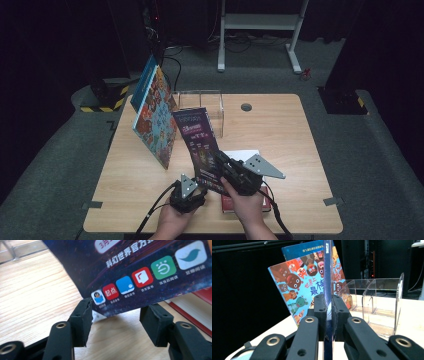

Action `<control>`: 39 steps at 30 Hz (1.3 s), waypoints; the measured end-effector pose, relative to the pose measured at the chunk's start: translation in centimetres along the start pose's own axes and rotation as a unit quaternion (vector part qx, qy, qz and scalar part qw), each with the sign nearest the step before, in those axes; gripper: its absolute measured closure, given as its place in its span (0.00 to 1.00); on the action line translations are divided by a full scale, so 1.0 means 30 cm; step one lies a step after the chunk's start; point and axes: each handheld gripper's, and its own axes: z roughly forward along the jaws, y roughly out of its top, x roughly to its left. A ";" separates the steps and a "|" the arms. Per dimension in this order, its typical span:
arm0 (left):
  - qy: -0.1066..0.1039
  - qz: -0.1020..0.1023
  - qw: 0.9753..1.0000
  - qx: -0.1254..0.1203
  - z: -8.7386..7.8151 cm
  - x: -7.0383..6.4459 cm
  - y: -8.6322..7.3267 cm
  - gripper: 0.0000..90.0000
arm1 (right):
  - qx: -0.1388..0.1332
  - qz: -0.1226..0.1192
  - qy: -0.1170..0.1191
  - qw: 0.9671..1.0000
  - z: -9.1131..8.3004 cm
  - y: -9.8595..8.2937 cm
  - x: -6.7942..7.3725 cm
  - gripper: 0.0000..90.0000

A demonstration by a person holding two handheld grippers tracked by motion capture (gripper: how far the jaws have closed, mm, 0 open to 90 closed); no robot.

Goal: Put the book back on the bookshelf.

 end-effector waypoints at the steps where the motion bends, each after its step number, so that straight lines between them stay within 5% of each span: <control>1: 0.003 0.002 1.000 0.002 0.002 0.005 0.001 0.49 | 0.001 -0.001 0.001 1.000 -0.001 -0.002 0.001 0.94; 13: 0.020 0.003 1.000 0.008 0.023 0.024 0.013 0.50 | 0.019 -0.022 -0.002 1.000 -0.021 -0.014 0.007 0.94; 28: 0.048 0.030 0.998 0.029 0.080 0.043 0.054 0.50 | 0.042 -0.033 -0.018 0.998 -0.069 -0.039 -0.021 0.94; 32: 0.049 0.018 0.998 0.041 0.101 0.062 0.064 0.52 | 0.044 -0.032 -0.024 0.998 -0.077 -0.046 -0.035 0.94; 39: 0.041 0.030 0.997 0.057 0.104 0.060 0.065 0.51 | 0.041 -0.025 -0.044 0.998 -0.091 -0.055 -0.048 0.94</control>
